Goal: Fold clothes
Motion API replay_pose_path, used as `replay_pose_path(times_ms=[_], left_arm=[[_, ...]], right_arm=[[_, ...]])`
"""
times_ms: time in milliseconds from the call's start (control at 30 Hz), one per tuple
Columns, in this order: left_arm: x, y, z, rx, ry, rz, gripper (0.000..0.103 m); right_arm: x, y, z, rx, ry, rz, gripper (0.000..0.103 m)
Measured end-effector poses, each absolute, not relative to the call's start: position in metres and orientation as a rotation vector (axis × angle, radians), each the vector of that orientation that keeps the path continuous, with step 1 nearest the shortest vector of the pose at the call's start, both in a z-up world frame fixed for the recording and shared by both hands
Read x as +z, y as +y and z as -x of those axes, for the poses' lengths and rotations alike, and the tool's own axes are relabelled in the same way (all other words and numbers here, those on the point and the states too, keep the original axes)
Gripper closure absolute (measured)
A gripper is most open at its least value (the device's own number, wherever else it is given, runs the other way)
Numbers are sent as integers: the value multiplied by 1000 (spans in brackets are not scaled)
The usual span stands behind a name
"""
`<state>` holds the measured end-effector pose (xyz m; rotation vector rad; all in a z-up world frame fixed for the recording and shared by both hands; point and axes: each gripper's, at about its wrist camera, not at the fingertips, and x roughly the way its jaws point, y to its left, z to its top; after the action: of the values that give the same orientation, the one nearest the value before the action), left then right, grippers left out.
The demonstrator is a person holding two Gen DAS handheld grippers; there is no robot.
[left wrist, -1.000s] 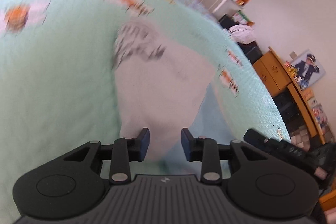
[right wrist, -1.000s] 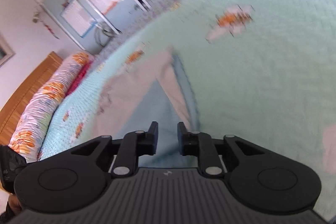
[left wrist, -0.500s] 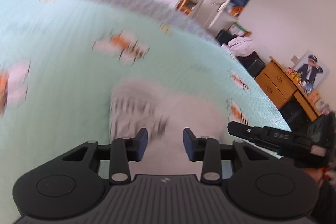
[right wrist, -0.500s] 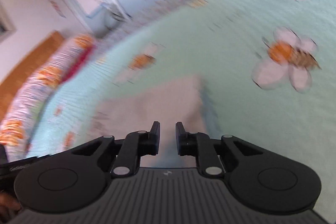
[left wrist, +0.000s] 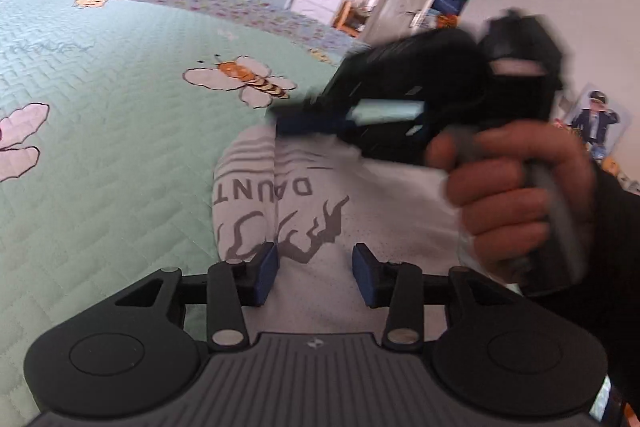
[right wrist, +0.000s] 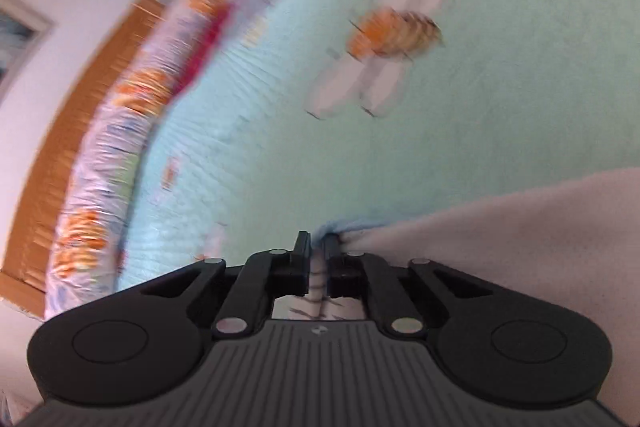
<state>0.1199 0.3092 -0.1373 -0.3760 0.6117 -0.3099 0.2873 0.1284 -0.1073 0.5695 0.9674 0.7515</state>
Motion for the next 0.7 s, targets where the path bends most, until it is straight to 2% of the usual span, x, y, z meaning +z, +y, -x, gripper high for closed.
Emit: replay_pose_path(times_ms=[33,100,167,200,267,300,333,400,467,500,567,633,700], left_arm=[[-140,312,-118,-323,607,396,58],[-144,317,-116,-350,599,436,58],[-146,323,-116,-368,605,474,58],[-146,323,-114,-369,603,470,57],[-146,324,-110,-367,590,453,57],[-146,324,-108,-373,592,457,57],[-146,324,-107,-379,592,460,57],[-146,324,-104,-383,593,462,57],[-146,325,-104,-383,595,466,57],[-146,326,-104,-384,597,471,57],[-145,329,-104,-388,604,484,57],[-142,332,-102,-388,613,490,57],[-135,333,-95,-380,620,474,57]], right_arm=[[-102,127,-277,771,952,-585,87],[-96,127,-260,797,938,-603,79],[-112,144,-266,782,995,-566,77],[-123,152,-277,764,1025,-553,81],[-142,163,-299,723,1066,-566,103],[-142,158,-309,694,1056,-640,103],[-141,152,-317,661,1040,-727,102],[-130,139,-319,639,1017,-824,85],[-115,125,-302,640,997,-788,79],[-110,118,-292,633,992,-750,72],[-112,96,-272,583,992,-685,68],[-117,61,-247,487,961,-669,71],[-114,31,-217,455,905,-693,68]])
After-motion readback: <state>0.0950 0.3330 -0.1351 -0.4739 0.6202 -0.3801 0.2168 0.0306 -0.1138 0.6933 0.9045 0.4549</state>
